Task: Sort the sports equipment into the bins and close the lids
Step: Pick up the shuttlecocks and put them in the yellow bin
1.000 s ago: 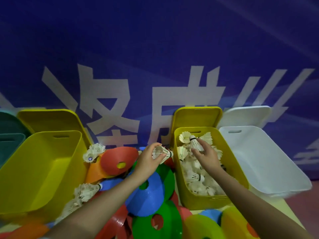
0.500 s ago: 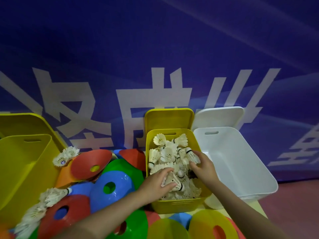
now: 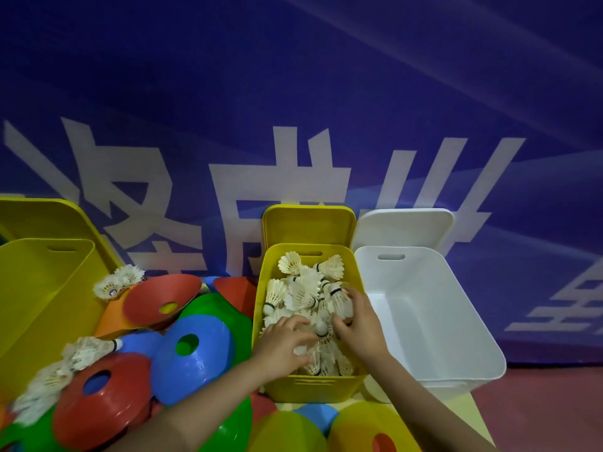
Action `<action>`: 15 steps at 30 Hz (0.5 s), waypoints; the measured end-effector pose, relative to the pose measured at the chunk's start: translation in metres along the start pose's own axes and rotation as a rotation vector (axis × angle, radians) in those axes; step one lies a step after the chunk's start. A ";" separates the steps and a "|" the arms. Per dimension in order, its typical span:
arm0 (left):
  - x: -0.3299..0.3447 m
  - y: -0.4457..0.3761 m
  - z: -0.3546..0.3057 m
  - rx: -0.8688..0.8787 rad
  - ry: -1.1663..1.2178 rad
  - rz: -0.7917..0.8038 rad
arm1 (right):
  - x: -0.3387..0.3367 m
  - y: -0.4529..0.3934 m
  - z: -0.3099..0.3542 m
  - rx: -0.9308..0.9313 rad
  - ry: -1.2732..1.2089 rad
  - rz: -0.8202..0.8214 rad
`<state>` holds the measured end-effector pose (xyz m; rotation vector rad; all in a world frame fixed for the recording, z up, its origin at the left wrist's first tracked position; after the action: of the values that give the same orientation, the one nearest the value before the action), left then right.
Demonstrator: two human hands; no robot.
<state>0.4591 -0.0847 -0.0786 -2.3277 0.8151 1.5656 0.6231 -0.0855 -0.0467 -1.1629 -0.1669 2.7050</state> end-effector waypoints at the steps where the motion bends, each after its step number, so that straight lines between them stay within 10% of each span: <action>1: -0.002 0.000 0.001 -0.009 0.027 -0.022 | -0.004 0.000 -0.002 0.019 -0.039 -0.044; 10: -0.054 0.018 0.038 -0.099 0.246 -0.572 | 0.007 -0.005 -0.007 0.022 0.059 0.088; 15: -0.048 0.014 0.090 -0.350 0.361 -0.430 | 0.030 -0.012 -0.004 -0.135 0.401 0.222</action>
<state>0.3681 -0.0386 -0.0705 -2.8364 0.0709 1.1952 0.6074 -0.0672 -0.0684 -1.8336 -0.1710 2.5995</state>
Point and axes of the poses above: each hand's wrist, its own y-axis away from the middle knuckle, its own x-axis out of the palm, z = x × y, the point moved 8 cm from there along -y, towards the middle knuckle, and after that the axes turned 2 degrees about -x, right-handed, at the moved point
